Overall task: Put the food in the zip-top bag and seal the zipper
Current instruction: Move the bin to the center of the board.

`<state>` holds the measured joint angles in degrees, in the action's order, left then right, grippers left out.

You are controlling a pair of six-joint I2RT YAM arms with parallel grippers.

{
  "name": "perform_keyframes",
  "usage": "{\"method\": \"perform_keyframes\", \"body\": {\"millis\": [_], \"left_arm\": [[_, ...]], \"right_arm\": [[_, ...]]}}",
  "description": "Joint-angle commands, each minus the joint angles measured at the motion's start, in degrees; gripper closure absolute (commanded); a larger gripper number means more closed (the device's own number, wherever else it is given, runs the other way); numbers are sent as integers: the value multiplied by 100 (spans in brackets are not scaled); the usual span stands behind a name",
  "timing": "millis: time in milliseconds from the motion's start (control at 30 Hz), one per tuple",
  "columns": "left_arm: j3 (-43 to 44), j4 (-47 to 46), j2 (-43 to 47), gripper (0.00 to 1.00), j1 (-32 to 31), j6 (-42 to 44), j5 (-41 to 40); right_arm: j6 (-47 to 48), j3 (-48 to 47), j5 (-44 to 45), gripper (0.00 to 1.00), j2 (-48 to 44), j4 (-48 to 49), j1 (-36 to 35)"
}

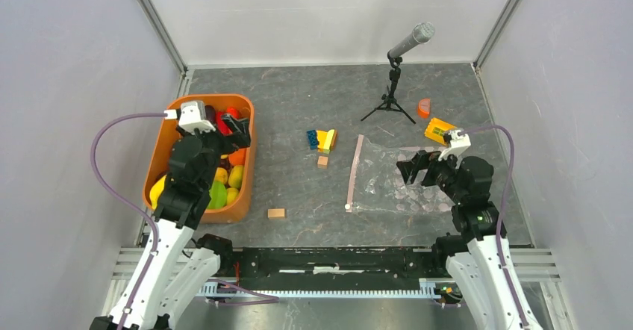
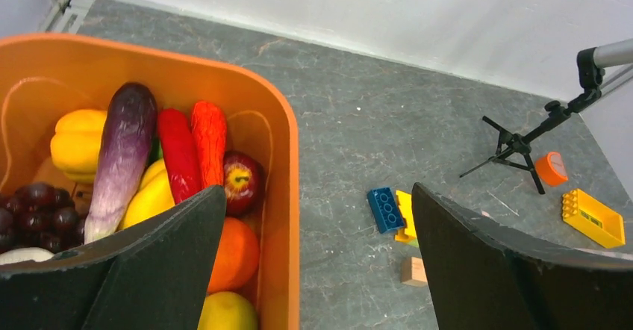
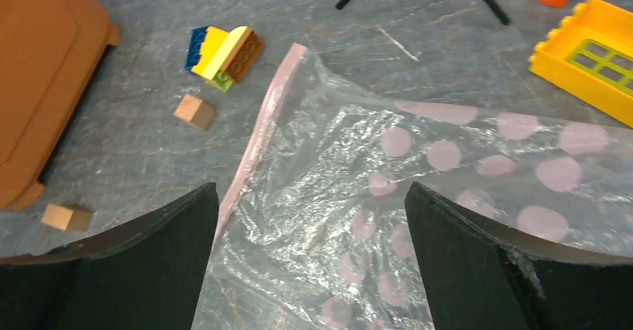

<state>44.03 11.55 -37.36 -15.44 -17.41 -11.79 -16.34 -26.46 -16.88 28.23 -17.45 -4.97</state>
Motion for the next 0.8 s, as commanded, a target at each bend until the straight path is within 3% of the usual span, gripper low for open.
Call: {"method": "perform_keyframes", "body": {"millis": [0, 67, 133, 267, 433, 633, 767], "left_arm": [[-4, 489, 300, 0, 37, -1148, -379], [-295, 129, 573, 0, 39, -1198, 11], [-492, 189, 817, 0, 37, -1838, 104], [-820, -402, 1061, 0, 36, -1337, 1485], [-293, 740, 116, 0, 41, -901, 1956], [63, 1497, -997, 0, 33, -879, 1820], [55, 1543, -1466, 0, 24, -783, 1979]], "right_arm": [[96, -92, -580, 1, 240, 270, -274], [270, -267, -211, 1, 343, 61, -613], [336, -363, 116, 1, 479, -27, -1019], [262, -316, 482, 1, 651, -34, -1574], [23, -60, 345, 5, 697, 285, -1862], [0, -79, 486, 4, 961, 333, -2279], [-112, -271, 1585, 8, 1431, -11, -2845]]}}
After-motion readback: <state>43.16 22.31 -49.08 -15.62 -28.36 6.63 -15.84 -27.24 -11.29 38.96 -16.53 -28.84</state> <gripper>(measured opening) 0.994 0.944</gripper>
